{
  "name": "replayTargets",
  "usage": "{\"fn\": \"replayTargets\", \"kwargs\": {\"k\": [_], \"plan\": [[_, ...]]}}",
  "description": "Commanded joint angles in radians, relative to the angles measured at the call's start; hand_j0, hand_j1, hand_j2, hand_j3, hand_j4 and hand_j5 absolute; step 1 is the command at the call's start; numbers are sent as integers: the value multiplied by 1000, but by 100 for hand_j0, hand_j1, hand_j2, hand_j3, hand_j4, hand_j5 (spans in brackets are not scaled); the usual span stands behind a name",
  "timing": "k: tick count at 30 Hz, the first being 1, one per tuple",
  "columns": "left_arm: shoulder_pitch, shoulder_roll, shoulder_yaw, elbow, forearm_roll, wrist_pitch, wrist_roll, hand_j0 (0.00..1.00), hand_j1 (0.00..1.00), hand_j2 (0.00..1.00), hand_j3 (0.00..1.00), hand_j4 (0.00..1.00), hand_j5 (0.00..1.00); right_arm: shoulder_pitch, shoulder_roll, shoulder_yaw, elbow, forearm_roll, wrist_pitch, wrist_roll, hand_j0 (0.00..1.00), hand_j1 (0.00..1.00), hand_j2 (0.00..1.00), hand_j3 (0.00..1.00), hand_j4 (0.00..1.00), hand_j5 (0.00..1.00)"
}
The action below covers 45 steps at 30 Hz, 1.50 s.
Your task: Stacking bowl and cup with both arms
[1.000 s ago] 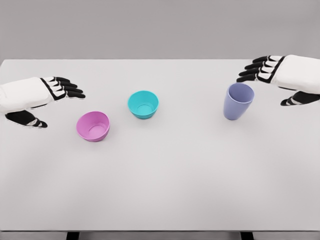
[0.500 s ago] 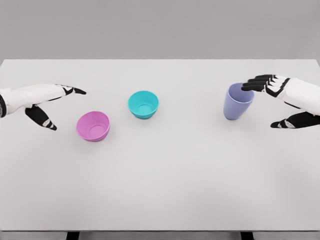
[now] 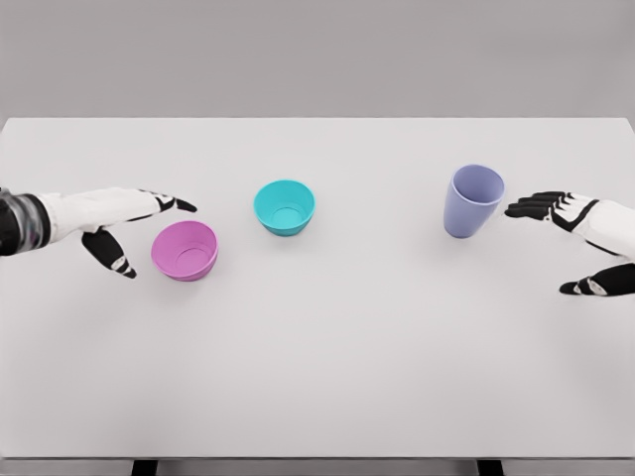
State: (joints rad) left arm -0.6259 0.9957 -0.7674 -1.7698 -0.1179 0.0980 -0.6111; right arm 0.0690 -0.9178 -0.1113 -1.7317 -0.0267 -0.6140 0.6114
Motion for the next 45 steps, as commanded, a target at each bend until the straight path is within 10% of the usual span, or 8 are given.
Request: {"fn": "replayTargets", "kwargs": {"k": [1,45], "plan": [[-3,-5,-19,0,1,0,0,100,100,100,100,100,100,0,0,-24,4,-7,3,-1,100,100,100,100,100,100],[-54,-86,-119,1,-146,0,0,100,100,100,100,100,100,-6,5,18,8,10,3,-1,100,100,100,100,100,100]]}}
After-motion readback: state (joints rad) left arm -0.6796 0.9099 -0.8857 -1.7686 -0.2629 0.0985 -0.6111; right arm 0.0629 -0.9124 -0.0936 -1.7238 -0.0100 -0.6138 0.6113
